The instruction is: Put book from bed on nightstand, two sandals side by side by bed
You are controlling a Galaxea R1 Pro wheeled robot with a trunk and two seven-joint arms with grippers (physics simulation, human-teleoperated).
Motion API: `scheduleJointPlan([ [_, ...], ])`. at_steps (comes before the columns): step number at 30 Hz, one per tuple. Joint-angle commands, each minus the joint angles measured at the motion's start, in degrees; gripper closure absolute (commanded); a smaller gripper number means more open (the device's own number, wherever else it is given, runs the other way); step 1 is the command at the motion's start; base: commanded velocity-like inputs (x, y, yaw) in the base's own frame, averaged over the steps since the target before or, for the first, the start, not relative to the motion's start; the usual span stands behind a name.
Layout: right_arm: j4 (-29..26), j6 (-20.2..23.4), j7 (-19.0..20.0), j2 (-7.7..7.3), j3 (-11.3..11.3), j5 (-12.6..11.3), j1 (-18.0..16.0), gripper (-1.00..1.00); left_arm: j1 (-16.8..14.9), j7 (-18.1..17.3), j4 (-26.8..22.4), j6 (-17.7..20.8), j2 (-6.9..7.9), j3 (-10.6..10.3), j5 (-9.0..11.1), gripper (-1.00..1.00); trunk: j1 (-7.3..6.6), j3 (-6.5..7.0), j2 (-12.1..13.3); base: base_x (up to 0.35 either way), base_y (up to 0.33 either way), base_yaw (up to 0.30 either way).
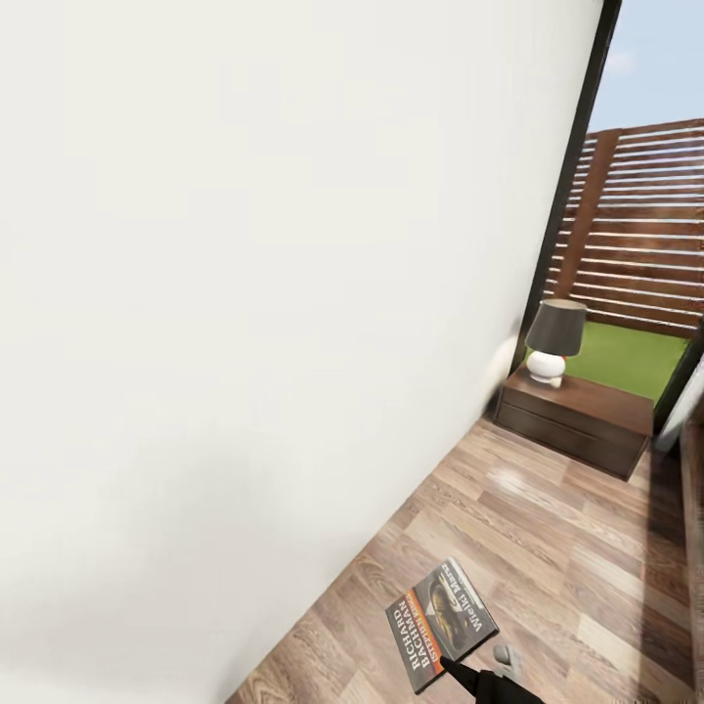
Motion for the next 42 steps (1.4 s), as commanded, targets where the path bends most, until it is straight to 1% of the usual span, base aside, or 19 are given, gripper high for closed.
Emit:
scheduleJointPlan([
  [1,0.07,-0.46,0.13,0.00,-0.49,0.55,-0.06,1.00,-0.03,0.08,0.00,-0.58,0.05,-0.20,-0.60,-1.00,0.00,-0.06,-0.04,0.000,0.000,-0.213],
  [5,0.07,-0.46,0.29,0.00,-0.56,0.55,-0.06,1.00,-0.03,0.12,0.00,-0.58,0.04,-0.20,-0.57,-1.00,0.00,-0.06,-0.04,0.105,0.000,-0.213],
  [13,0.07,-0.46,0.21,-0.23,-0.65,0.47,-0.06,1.00,-0.03,0.16,0.01,-0.58,0.04,-0.20,-0.57,-1.00,0.00,-0.06,-0.04,0.289,0.000,-0.212],
  [18,0.07,-0.42,0.31,-2.16,-0.64,0.46,-0.06,1.00,-0.03,0.16,0.01,-0.58,0.02,-0.20,-0.59,-1.00,0.00,-0.06,-0.04,0.099,0.000,-0.187],
  [20,0.07,-0.41,0.31,-2.66,-0.64,0.46,-0.06,1.00,-0.03,0.16,0.04,-0.54,0.01,-0.20,-0.60,-1.00,0.00,-0.06,-0.04,0.021,0.000,-0.149],
  [24,0.07,-0.46,0.36,-3.02,-0.58,0.46,-0.06,1.00,-0.01,0.16,0.08,-0.50,-0.14,-0.25,-0.68,-1.00,0.00,-0.06,-0.04,0.008,0.000,-0.121],
  [29,0.07,-0.46,0.38,-3.08,-0.58,0.46,-0.06,1.00,1.18,0.24,0.00,-0.49,-1.31,-0.28,-0.89,-1.00,0.00,-0.06,-0.04,0.138,-0.032,-0.106],
  [31,0.07,-0.46,0.37,-3.08,-0.58,0.46,-0.06,1.00,1.42,0.25,-0.02,-0.49,-1.42,-0.28,-1.33,-1.00,0.00,-0.06,-0.04,0.270,-0.099,-0.105],
  [33,0.07,-0.46,0.40,-3.08,-0.58,0.46,-0.06,1.00,1.56,0.25,-0.01,-0.49,-1.47,-0.28,-2.67,-1.00,0.00,-0.06,-0.04,0.246,-0.096,-0.114],
  [36,0.07,-0.41,0.42,-3.08,-0.58,0.46,-0.06,1.00,1.60,0.25,0.00,-0.49,-1.49,-0.28,-3.63,-1.00,0.00,-0.06,-0.04,0.173,-0.077,-0.171],
  [42,0.07,-0.38,0.42,-3.08,-0.58,0.46,-0.06,1.00,1.64,0.25,0.00,-0.49,-1.49,-0.27,-4.09,-1.00,0.00,-0.06,-0.04,0.039,-0.019,-0.256],
])
